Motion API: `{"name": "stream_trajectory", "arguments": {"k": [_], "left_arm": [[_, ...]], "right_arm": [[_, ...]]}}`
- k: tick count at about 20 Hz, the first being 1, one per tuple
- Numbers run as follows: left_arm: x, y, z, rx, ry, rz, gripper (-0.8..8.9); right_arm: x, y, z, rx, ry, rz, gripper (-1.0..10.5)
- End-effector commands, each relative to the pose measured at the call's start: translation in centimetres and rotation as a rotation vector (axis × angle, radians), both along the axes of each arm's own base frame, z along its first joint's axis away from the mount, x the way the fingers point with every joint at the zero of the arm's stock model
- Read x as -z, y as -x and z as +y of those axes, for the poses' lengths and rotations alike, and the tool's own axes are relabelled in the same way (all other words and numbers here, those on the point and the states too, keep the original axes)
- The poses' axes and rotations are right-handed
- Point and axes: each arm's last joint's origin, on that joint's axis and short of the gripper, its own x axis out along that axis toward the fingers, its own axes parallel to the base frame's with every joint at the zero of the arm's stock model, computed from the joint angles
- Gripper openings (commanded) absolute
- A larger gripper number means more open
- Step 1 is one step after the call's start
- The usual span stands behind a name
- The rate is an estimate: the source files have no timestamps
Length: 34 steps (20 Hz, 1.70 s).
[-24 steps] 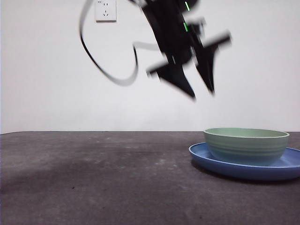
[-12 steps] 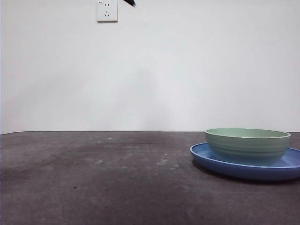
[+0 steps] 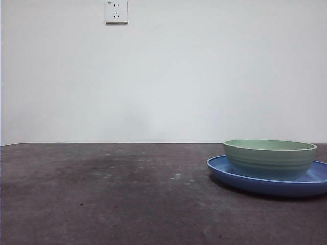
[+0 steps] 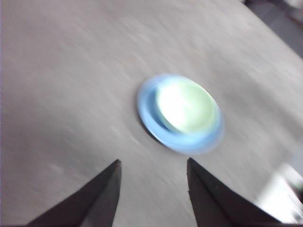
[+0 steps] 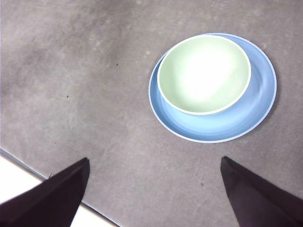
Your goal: Place the green bowl on the blue plate
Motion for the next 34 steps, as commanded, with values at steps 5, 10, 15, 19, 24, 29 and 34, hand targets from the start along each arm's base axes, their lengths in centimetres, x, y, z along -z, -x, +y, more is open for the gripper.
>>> {"name": "stream_trajectory", "arguments": {"k": [5,10,15,19,24,29,34], "left_arm": [[6.1,2.2,0.5,0.169,0.059,0.101,2.23],[7.6,2.6,0.4,0.235,0.075,0.151,2.23],[7.6,2.7,0.2,0.252,0.077,0.144,2.23],[7.6,2.7,0.2,0.254,0.076,0.144,2.23],[7.6,2.7,0.2,0.254,0.076,0.144,2.23],[7.6,2.7,0.2,0.254,0.076,0.145,2.23],[7.6,2.7,0.2,0.254,0.076,0.143,2.23]], "right_arm": [[-0.6,0.0,0.0,0.011,-0.011,-0.017,4.4],[-0.6,0.0,0.0,0.022,-0.022,-0.008,4.4],[-0.6,-0.1,0.0,0.07,-0.033,0.011,4.4],[-0.3,-1.3,-0.6,0.296,0.073,0.024,4.4],[1.3,-6.8,-0.8,0.361,0.156,0.107,4.4],[4.7,-13.0,-3.2,0.37,0.07,0.236,4.1],[8.2,-16.8,-5.3,0.38,-0.021,0.323,3.5]]}}
